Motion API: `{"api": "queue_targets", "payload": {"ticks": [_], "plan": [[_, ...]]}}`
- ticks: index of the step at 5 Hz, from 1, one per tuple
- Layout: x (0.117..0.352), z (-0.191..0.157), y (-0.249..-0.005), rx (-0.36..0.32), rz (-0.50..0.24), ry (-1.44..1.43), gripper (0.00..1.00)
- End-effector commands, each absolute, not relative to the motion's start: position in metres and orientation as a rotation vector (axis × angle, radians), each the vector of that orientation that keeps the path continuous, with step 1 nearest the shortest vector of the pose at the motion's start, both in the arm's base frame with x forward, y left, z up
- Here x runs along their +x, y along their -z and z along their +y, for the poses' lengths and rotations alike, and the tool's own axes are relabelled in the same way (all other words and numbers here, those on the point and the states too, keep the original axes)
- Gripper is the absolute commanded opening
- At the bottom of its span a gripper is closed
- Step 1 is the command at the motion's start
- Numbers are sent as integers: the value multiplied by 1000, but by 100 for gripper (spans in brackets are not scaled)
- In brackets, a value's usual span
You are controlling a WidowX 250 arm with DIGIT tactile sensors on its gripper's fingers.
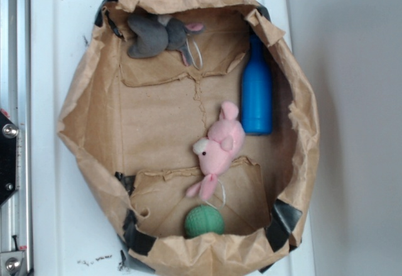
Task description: Grab the gray animal.
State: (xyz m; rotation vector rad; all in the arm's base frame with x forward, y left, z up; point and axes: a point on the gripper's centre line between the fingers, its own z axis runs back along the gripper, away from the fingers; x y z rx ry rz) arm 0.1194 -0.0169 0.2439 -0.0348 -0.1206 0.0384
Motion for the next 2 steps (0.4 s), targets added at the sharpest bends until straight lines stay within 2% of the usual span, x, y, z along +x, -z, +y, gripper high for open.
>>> {"api": "queue_targets", "payload": {"ticks": [1, 2], "plan": [[119, -17, -244, -35, -121, -38, 100], [169, -10, -244, -3, -204, -59, 100]]}}
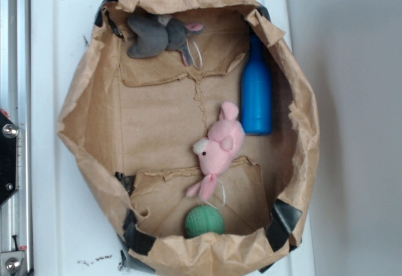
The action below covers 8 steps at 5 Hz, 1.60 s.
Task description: Grab the gray animal.
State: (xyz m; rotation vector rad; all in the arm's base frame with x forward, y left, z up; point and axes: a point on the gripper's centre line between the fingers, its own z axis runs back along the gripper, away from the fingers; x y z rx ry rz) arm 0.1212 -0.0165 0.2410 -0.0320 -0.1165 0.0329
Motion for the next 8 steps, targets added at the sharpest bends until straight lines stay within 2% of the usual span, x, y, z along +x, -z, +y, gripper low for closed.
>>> {"api": "queue_targets", "payload": {"ticks": [1, 2, 5, 6, 7, 8], "plan": [[219, -4, -231, 14, -270, 44, 100], [242, -5, -221, -6, -351, 293, 100], [242, -5, -221, -6, -351, 293, 100], [250, -11, -202, 109, -342, 268, 100], [263, -14, -151, 241, -324, 250, 100], [268, -7, -109, 210, -276, 280, 100]]}}
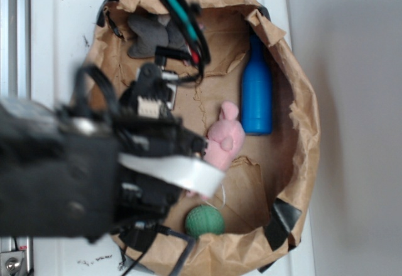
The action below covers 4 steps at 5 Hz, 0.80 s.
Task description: Grab the gray animal.
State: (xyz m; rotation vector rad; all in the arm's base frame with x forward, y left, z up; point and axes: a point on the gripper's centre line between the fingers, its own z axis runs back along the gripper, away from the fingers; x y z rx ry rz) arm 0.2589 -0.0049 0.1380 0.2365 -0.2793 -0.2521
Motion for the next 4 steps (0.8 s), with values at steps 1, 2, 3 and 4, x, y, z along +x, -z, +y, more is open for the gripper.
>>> {"api": "queue_targets", "payload": {"ticks": [1, 2, 3, 4], "plan": [[260, 6, -92, 59, -284, 435, 100], [257, 17, -100, -17, -274, 441, 100], [253, 38, -139, -127, -278, 386, 100], [257, 46, -152, -157, -289, 363, 100]]}}
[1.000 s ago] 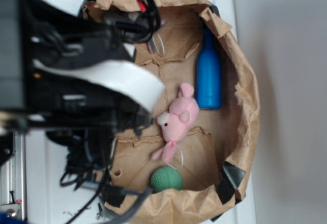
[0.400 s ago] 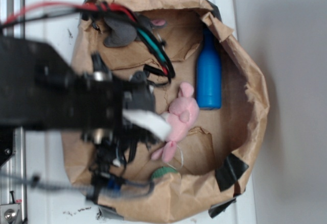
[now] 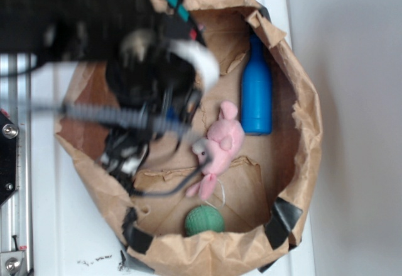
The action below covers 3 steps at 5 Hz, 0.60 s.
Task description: Grab the gray animal.
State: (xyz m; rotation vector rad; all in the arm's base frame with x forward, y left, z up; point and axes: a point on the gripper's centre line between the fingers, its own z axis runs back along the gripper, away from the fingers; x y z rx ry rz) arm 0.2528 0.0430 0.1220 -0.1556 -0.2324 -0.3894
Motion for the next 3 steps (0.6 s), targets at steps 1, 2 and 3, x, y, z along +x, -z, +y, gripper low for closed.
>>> {"api": "queue_targets", "payload": {"ticks": [1, 2, 3], "plan": [[255, 45, -135, -72, -288, 348, 100], [248, 43, -117, -11, -301, 357, 100], [245, 43, -99, 49, -293, 361, 100]]}}
